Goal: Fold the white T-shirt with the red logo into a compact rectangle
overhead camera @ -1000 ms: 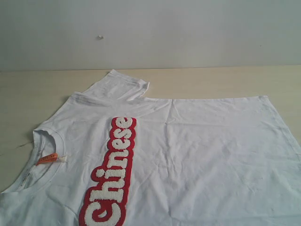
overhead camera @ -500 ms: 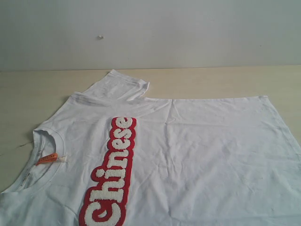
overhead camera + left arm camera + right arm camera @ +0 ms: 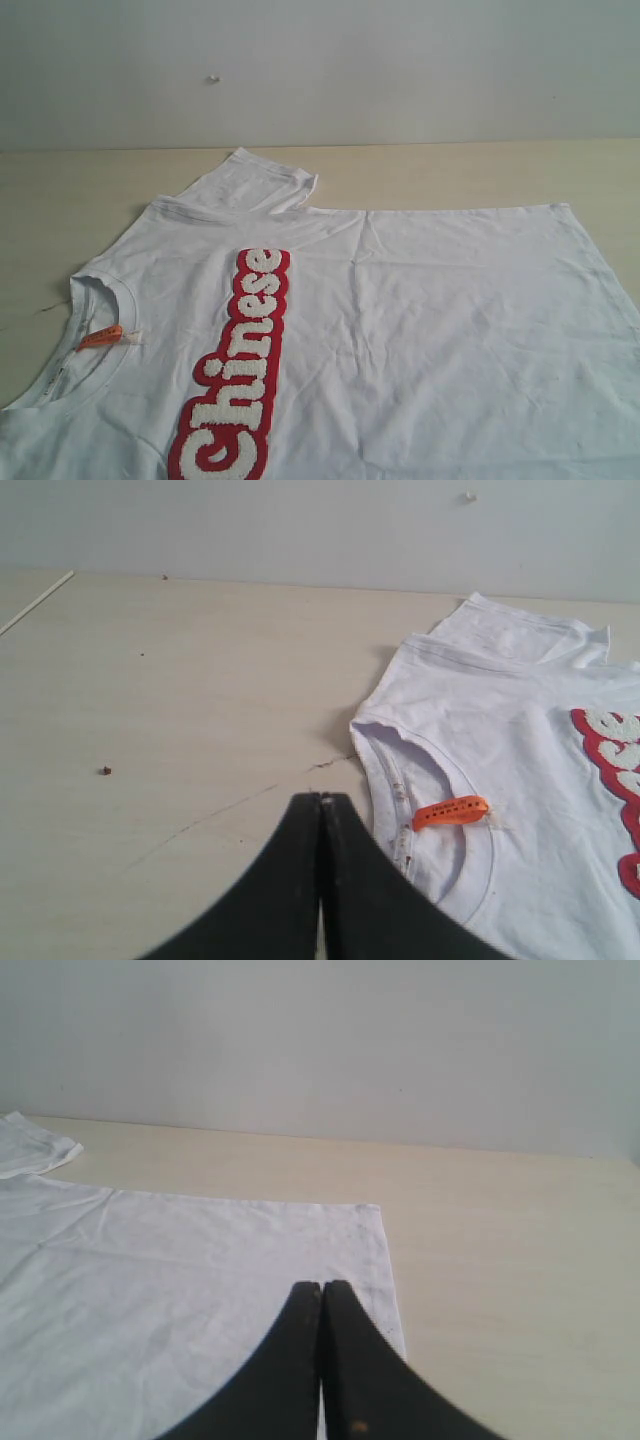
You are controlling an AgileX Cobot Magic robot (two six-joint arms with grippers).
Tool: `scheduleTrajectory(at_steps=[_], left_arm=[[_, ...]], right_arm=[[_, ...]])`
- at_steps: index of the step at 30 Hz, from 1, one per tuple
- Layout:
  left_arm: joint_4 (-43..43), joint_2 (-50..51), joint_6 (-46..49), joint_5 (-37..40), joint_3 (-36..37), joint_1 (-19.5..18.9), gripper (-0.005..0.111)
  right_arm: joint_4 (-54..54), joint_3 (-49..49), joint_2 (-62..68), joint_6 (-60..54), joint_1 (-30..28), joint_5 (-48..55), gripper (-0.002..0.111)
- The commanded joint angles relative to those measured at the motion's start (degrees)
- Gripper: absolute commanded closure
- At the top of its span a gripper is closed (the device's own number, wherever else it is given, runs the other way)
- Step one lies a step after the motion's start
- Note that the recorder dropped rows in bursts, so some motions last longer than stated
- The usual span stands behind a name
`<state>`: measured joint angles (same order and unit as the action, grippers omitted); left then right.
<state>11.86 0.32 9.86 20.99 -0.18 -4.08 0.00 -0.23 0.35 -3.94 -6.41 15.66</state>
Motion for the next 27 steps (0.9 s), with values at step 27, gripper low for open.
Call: scheduleTrajectory(at_steps=[27], left_arm=[[19.04, -0.32, -0.03, -22.17, 0.18, 0.33, 0.107]], right_arm=[[14.84, 0.23, -0.35, 8.04, -0.23, -25.25, 0.108]])
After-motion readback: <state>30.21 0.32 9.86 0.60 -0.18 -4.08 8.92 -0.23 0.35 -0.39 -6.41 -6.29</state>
